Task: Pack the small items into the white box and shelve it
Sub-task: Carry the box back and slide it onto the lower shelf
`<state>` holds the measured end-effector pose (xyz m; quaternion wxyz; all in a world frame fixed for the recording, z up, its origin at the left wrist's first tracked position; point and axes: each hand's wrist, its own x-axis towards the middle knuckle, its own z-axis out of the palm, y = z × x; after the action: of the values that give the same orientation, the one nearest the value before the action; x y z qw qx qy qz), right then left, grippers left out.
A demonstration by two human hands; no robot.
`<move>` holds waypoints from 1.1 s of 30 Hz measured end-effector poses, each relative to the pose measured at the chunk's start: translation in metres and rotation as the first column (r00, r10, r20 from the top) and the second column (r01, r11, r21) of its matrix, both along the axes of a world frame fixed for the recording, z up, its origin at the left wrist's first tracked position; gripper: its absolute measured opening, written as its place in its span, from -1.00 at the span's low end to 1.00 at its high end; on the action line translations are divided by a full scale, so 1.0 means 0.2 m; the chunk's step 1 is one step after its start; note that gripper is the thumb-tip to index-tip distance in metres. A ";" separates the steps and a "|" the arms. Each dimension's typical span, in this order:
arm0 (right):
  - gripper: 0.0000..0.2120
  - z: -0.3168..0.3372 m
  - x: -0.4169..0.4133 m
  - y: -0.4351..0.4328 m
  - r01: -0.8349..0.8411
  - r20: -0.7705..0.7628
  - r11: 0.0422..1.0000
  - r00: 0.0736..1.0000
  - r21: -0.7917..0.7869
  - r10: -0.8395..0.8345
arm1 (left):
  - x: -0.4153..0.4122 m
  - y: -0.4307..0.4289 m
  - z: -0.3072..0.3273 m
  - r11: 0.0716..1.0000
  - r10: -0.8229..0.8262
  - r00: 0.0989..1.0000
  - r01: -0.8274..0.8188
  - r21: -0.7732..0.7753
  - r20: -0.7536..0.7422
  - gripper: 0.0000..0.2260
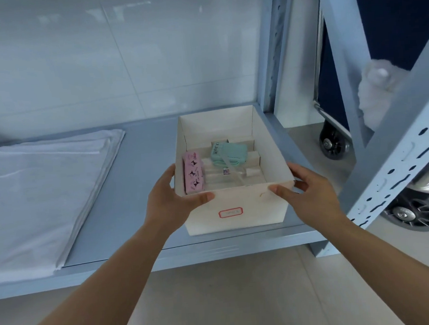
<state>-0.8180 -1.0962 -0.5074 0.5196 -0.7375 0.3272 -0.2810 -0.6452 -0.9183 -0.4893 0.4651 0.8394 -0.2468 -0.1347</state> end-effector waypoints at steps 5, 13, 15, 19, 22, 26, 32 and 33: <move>-0.57 -0.02 0.10 -0.02 0.027 0.030 1.000 0.999 -0.010 -0.027 | 0.03 -0.03 -0.04 0.993 0.108 0.994 -0.107 -0.047 0.023 -0.46; -0.54 -0.04 0.12 -0.08 0.022 -0.012 1.000 1.000 -0.005 -0.023 | 0.03 -0.07 -0.06 0.994 0.105 0.990 -0.102 -0.042 0.089 -0.39; -0.52 -0.05 0.12 -0.08 0.036 -0.015 0.999 0.999 -0.010 -0.037 | 0.04 -0.07 -0.06 0.995 0.100 0.991 -0.097 -0.040 0.094 -0.36; -0.51 -0.05 0.14 -0.07 0.051 -0.021 0.998 0.998 -0.022 -0.052 | 0.06 -0.08 -0.06 0.994 0.098 0.991 -0.094 -0.052 0.089 -0.34; -0.51 -0.03 0.14 -0.06 0.042 -0.035 0.999 0.998 -0.028 -0.043 | 0.05 -0.07 -0.06 0.995 0.082 0.994 -0.078 -0.055 0.077 -0.32; -0.52 0.01 0.10 -0.04 -0.026 -0.106 0.998 0.994 -0.054 0.020 | 0.04 -0.04 -0.03 0.999 0.035 0.994 -0.036 0.003 0.103 -0.30; -0.27 0.21 0.04 0.02 -0.160 -0.382 0.967 0.921 -0.199 0.073 | -0.01 0.01 0.13 0.983 -0.123 0.934 0.067 0.173 0.337 -0.22; -0.26 0.25 0.03 0.03 -0.191 -0.420 0.956 0.904 -0.225 0.082 | -0.02 0.02 0.17 0.976 -0.162 0.912 0.094 0.194 0.376 -0.22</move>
<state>-0.8119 -1.0896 -0.4574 0.3573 -0.8628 0.3353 -0.1248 -0.6486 -0.9141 -0.4563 0.3228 0.8683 -0.3763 -0.0164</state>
